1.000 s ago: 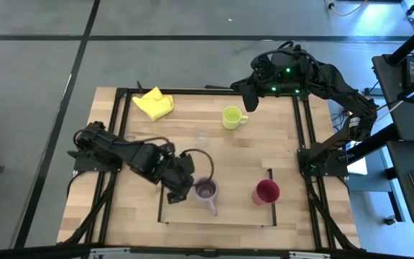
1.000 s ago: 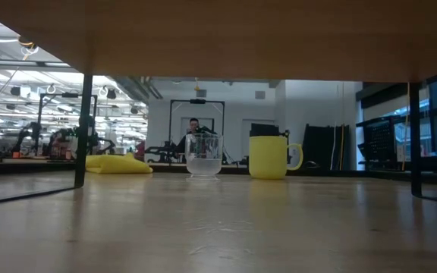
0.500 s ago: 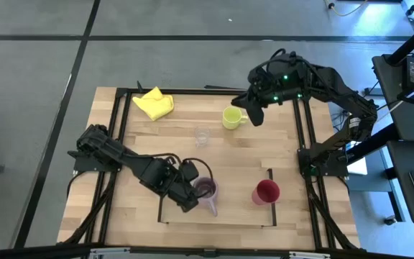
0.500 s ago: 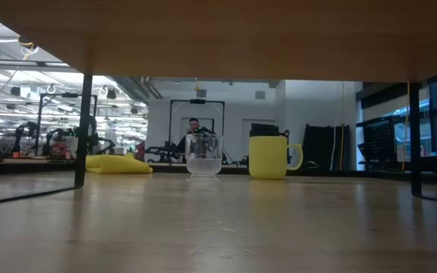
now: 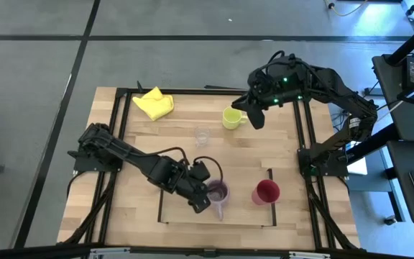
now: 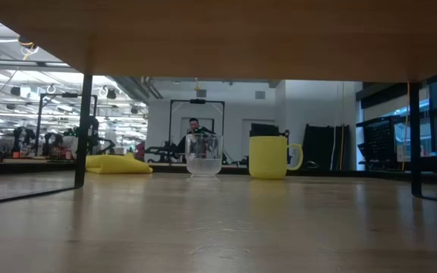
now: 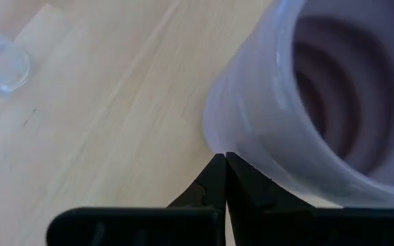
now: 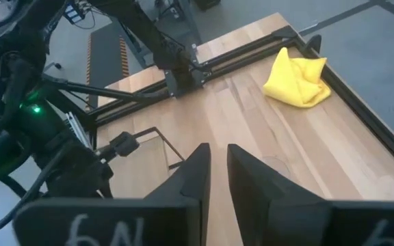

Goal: Stack small to large cups/mugs on shelf
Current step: Put the purple mug on the shelf

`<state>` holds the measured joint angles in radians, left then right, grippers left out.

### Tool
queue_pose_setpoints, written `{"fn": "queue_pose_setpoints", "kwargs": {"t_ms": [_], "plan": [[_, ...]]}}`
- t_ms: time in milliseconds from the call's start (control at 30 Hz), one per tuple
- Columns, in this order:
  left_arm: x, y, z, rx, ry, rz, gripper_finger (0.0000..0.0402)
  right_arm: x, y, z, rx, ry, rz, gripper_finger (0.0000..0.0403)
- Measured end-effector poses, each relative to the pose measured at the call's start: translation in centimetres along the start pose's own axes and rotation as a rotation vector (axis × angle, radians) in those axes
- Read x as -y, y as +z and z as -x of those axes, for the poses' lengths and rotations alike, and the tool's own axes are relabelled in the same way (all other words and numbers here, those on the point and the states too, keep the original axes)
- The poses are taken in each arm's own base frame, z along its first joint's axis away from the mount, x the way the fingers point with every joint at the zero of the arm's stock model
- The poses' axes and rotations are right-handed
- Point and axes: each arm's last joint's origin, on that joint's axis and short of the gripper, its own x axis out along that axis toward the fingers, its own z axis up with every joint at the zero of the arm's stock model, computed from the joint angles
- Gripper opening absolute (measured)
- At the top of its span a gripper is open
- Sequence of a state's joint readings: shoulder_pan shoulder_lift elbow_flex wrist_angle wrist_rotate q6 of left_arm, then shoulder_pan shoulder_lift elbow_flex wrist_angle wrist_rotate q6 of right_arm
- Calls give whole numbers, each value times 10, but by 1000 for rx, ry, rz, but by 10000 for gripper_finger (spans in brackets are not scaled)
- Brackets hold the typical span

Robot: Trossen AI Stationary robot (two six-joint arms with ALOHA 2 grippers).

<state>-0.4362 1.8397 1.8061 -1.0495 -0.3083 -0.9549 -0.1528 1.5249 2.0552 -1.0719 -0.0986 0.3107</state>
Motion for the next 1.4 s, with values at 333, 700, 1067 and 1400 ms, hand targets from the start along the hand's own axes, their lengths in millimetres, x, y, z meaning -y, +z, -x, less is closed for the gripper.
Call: {"fn": "queue_pose_setpoints", "kwargs": {"t_ms": [333, 700, 1067, 1400], "plan": [[0, 12, -5, 15, -80, -49, 1, 1, -2, 0, -18, -6, -4, 53], [-6, -7, -1, -120, 16, -70, 2, 1, -2, 0, -18, -7, -8, 53], [12, -13, 4, -45, -78, -77, 1, 1, -1, 0, -10, -31, -12, 53], [22, -9, -12, -3, -127, -104, 1, 1, -2, 0, -17, -8, -27, 53]]}}
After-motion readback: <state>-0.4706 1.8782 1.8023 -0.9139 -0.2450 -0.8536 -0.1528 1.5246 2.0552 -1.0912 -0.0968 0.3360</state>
